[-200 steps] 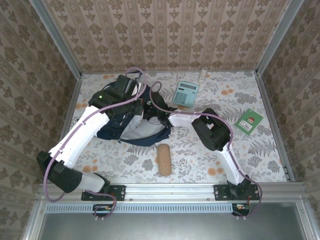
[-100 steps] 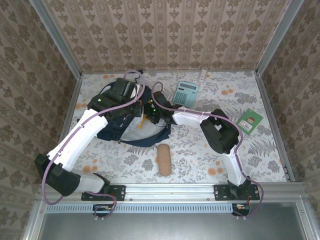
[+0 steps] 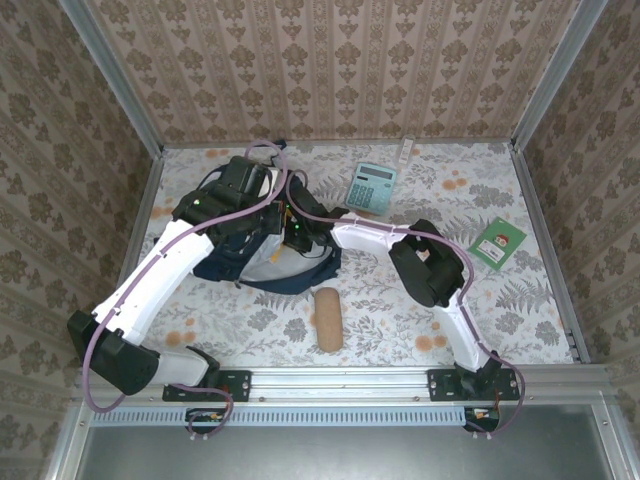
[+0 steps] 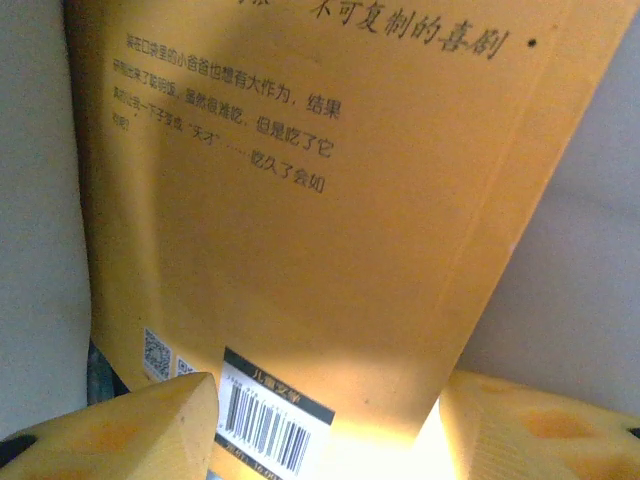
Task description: Pack the student bag
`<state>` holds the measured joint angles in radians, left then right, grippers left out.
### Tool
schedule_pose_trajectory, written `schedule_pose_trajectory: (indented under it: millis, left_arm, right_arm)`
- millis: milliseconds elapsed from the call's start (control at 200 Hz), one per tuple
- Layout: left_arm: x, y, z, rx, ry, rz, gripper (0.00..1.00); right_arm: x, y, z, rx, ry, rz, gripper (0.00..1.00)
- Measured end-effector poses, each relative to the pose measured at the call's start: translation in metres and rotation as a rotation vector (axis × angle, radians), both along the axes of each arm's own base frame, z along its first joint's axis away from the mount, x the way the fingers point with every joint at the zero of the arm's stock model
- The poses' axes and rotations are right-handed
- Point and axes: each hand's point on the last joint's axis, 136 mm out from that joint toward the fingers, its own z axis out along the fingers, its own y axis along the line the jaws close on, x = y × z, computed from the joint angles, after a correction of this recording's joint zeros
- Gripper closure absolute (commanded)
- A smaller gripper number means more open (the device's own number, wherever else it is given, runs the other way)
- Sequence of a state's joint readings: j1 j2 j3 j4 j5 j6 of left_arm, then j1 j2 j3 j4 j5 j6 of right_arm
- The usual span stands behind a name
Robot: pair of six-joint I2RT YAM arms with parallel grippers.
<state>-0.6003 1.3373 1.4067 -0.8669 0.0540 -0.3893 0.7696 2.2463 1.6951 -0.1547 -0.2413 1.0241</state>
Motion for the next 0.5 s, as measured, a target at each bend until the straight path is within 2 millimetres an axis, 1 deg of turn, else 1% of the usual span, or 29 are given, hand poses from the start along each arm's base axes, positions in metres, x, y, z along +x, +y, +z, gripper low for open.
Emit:
schedule_pose_trajectory:
  millis: [165,405,500]
  left_arm:
    - [-0.002,-0.003,0.0,-0.001,0.001,-0.011,1.0]
    - [-0.005,-0.007,0.0,0.005,-0.004,-0.039,1.0]
    - [-0.007,-0.009,-0.001,0.0,0.0,-0.048,1.0]
  right_arm:
    - [0.008,0.012,-0.002,0.041,-0.007,0.008,0.4]
    - [0.017,0.029,0.007,0.159,-0.019,0.001,0.4]
    - [0.02,0.031,0.009,0.221,-0.025,-0.01,0.4]
